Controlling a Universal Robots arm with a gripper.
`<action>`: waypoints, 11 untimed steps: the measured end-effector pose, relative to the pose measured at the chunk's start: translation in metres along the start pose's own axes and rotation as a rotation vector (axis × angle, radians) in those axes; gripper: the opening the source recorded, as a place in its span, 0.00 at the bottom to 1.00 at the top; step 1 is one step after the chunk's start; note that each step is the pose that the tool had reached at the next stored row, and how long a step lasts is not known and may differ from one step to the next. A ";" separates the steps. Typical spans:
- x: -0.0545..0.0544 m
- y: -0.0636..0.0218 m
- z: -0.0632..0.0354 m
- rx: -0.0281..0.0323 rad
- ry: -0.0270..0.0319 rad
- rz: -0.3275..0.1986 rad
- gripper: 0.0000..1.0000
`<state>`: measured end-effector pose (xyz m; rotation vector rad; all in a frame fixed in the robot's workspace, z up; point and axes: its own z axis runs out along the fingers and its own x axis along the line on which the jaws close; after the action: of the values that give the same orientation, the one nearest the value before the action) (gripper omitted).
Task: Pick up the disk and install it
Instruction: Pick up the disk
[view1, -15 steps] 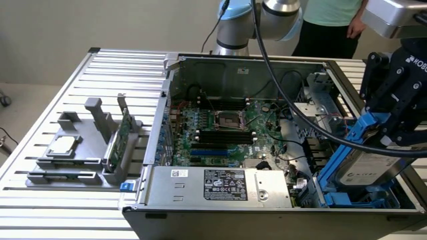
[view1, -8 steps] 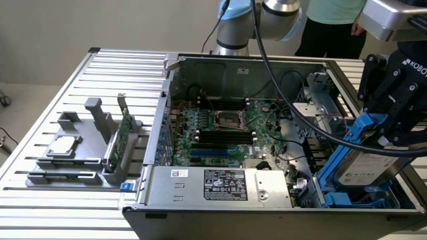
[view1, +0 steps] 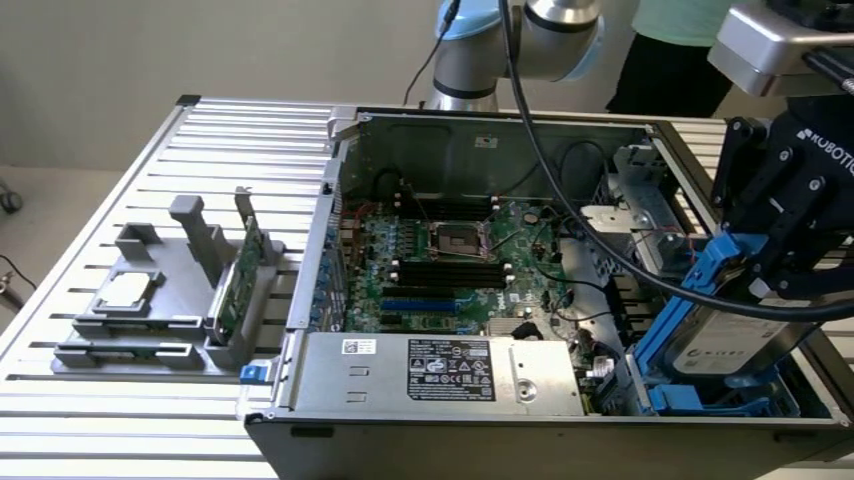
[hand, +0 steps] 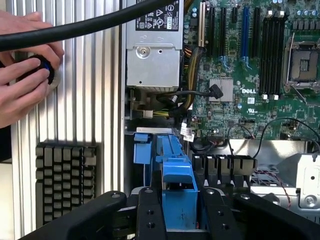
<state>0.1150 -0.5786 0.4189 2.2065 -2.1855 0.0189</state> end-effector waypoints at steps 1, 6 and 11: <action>0.000 0.0000 0.0009 -0.0001 0.0000 0.002 0.32; 0.000 -0.0001 0.0064 -0.0004 -0.0003 0.013 0.32; 0.000 -0.0002 0.0123 -0.0006 -0.0004 0.021 0.32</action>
<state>0.1150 -0.5786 0.4066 2.1839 -2.2081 0.0183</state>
